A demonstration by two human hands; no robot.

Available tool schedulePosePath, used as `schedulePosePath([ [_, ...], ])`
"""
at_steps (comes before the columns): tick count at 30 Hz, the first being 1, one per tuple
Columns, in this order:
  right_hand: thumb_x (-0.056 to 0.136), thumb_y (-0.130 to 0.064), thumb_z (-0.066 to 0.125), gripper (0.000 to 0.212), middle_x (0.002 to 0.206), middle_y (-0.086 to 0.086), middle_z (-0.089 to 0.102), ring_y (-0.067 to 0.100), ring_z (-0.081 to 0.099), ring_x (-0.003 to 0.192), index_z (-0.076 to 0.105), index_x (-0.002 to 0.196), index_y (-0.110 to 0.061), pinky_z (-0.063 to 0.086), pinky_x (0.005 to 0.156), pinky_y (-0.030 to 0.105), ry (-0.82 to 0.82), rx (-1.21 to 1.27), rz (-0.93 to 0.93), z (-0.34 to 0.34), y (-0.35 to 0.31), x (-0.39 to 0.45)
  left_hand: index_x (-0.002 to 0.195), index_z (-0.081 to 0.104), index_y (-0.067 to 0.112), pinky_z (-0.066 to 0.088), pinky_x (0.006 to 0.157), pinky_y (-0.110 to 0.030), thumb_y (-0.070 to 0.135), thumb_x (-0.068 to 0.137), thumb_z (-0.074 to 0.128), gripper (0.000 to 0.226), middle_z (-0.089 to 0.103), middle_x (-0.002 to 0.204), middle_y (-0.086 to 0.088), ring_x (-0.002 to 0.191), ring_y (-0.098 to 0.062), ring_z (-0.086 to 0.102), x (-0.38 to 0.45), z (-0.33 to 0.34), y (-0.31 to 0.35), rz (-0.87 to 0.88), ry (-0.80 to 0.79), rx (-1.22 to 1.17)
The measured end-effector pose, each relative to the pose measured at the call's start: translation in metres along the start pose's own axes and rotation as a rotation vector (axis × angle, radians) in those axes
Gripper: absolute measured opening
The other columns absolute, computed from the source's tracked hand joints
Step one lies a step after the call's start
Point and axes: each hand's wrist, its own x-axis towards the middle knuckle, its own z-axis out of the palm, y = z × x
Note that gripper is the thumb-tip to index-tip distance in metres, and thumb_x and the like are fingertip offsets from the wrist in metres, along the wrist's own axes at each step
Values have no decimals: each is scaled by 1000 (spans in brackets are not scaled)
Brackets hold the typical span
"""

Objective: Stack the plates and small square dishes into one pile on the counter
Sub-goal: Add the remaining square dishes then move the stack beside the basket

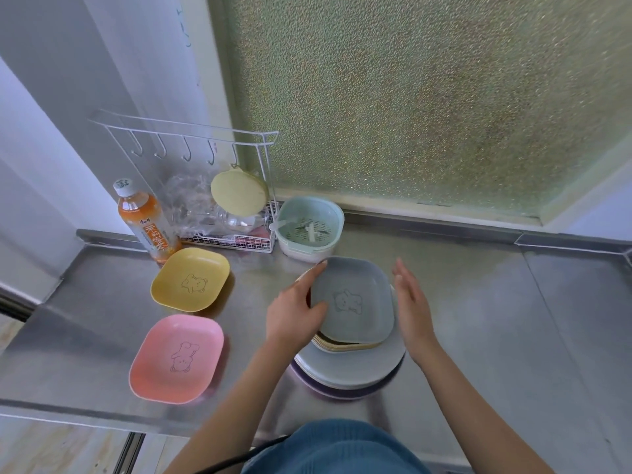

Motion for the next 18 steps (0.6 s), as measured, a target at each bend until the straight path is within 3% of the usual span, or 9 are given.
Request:
schedulePosePath([
  [2,100,-20,39,41,141,-16,42,4,37,132,40,140,-26,28,110,24,-75,-98,-48,4,-5,4,137,39,46,44,59,-30,33,71,46,68,47,71,8,72,-22,56,-3,-2,-1,2,75,-7],
  [4,99,-16,40,40,136,-17,45,6,40,131,44,138,-25,29,109,24,-123,-219,-101,9,-7,9,140,38,43,48,73,-33,38,74,45,67,52,93,3,88,-18,54,0,-1,-3,4,137,-11],
  [8,97,-5,38,43,142,-1,47,14,41,132,47,136,-19,28,105,20,-213,-401,-154,16,-5,19,144,36,24,33,107,-36,21,95,43,50,46,139,-4,128,-23,39,17,16,-9,20,88,-32],
  [13,82,19,31,71,149,0,38,13,33,138,43,140,-20,20,112,18,-213,-521,-261,19,12,15,142,40,13,30,111,-27,1,95,33,49,45,144,-9,133,-24,42,18,28,-15,-18,34,-146],
  [18,78,21,30,77,151,2,33,16,26,141,38,142,-20,18,113,22,-205,-617,-307,19,14,16,138,47,15,37,108,-32,22,95,33,46,52,138,-6,127,-22,47,15,22,-19,-7,55,-180],
])
